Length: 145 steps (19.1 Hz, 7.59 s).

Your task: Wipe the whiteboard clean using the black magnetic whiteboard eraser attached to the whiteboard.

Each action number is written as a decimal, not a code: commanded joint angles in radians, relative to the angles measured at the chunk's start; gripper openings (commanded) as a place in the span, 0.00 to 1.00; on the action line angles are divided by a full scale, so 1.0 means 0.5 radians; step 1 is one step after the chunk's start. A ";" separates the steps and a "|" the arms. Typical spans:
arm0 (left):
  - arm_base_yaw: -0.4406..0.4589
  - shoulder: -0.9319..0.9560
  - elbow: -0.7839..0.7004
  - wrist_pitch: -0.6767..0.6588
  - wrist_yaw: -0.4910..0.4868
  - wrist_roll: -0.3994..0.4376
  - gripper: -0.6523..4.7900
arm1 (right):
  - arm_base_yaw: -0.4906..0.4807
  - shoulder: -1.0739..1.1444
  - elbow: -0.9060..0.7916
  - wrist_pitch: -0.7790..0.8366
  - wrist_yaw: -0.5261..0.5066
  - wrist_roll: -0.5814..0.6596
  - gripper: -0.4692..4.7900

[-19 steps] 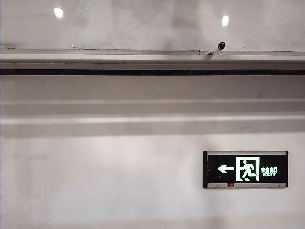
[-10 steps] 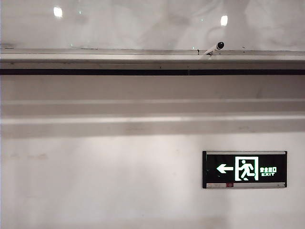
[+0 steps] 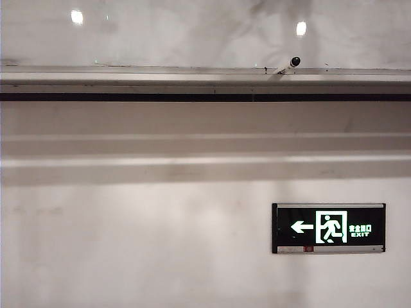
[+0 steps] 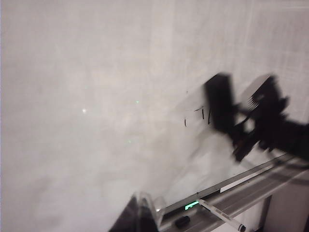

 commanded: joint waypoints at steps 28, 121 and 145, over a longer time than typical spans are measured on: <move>0.002 0.048 0.008 0.091 0.058 0.002 0.11 | -0.208 0.019 -0.011 0.374 0.105 0.210 0.16; 0.003 -2.110 -2.949 0.566 -0.079 -0.185 0.11 | 0.089 -3.790 -3.837 -0.076 0.029 0.842 0.08; 0.837 -2.280 -3.439 0.819 -0.182 -0.161 0.11 | 0.087 -3.790 -3.837 -0.083 0.029 0.842 0.08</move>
